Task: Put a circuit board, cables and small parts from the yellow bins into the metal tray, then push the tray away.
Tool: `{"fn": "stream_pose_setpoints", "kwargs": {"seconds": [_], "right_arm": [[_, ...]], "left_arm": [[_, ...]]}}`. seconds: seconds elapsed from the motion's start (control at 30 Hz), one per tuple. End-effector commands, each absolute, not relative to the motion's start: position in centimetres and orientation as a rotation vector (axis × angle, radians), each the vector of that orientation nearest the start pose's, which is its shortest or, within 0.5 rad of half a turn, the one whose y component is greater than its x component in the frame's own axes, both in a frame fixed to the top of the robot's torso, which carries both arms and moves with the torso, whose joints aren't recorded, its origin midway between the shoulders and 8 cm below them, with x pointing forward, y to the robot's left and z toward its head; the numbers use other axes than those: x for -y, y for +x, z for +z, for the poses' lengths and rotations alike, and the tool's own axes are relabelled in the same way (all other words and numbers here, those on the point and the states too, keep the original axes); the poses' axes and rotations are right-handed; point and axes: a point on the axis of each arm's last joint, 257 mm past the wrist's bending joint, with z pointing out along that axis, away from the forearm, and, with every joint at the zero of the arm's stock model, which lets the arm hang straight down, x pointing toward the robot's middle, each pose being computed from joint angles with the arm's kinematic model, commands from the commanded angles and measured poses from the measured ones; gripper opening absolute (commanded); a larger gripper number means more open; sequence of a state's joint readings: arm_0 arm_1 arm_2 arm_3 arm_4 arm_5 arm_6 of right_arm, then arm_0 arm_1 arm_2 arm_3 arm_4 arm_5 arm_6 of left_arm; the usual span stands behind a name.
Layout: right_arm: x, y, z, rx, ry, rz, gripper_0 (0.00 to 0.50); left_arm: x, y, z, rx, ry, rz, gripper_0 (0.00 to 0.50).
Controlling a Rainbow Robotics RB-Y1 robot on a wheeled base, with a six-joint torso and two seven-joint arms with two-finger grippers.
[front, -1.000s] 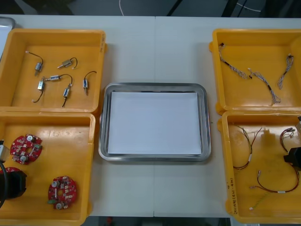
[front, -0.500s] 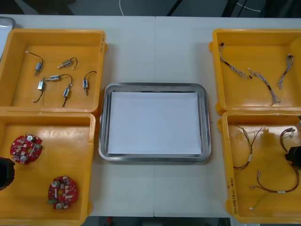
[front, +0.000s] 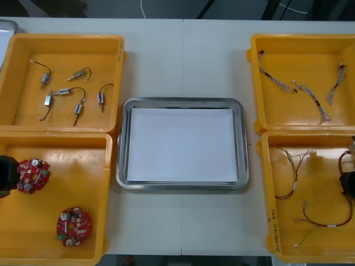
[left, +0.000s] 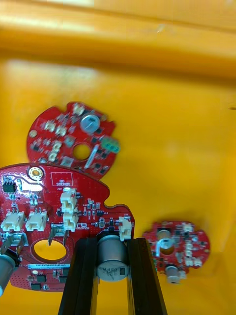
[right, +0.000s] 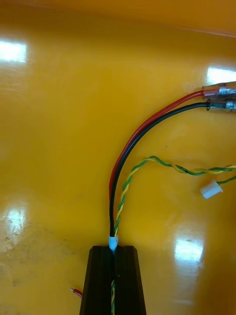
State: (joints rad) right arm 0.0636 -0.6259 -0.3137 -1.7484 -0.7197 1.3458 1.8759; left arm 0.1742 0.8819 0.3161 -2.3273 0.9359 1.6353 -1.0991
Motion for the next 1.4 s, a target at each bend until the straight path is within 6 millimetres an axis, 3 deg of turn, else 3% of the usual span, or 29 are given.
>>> {"fn": "stream_pose_setpoints", "kwargs": {"seconds": [0.03,0.4,0.63,0.7,0.73,0.8,0.9,0.93,1.13,1.4], "right_arm": [[44.8,38.0,-30.6,-2.621,-0.228,-0.03,0.0],[46.7,36.2,-22.6,-2.64,-0.217,-0.103,0.0],[46.2,34.8,-18.6,-2.672,-0.289,-0.178,0.0],[45.2,35.4,-16.7,-2.636,-0.347,-0.207,0.0],[45.2,35.4,-16.7,-2.636,-0.347,-0.207,0.0],[43.6,36.6,-14.3,-2.562,-0.429,-0.252,0.0],[41.6,37.1,-12.9,-2.515,-0.525,-0.254,0.0],[41.6,37.1,-12.9,-2.515,-0.525,-0.254,0.0],[38.7,37.2,-11.8,-2.478,-0.646,-0.164,0.0],[36.2,39.0,-9.0,-2.385,-0.722,-0.136,0.0]], "left_arm": [[-36.2,34.6,-16.3,-2.618,0.04,0.014,0.0],[-30.8,36.8,-14.4,-2.595,0.248,-0.03,0.0],[-27.9,37.3,-13.9,-2.596,0.342,-0.04,0.0],[-26.9,37.5,-13.7,-2.594,0.378,-0.033,0.0],[-26.9,37.5,-13.7,-2.594,0.378,-0.033,0.0],[-25.5,37.7,-13.4,-2.592,0.431,-0.028,0.0],[-23.8,37.9,-13.1,-2.585,0.481,-0.036,0.001],[-23.8,37.9,-13.1,-2.585,0.481,-0.036,0.001],[-19.0,38.9,-12.7,-2.569,0.568,-0.114,0.0],[-13.9,39.6,-13.4,-2.581,0.659,-0.158,0.0]]}}
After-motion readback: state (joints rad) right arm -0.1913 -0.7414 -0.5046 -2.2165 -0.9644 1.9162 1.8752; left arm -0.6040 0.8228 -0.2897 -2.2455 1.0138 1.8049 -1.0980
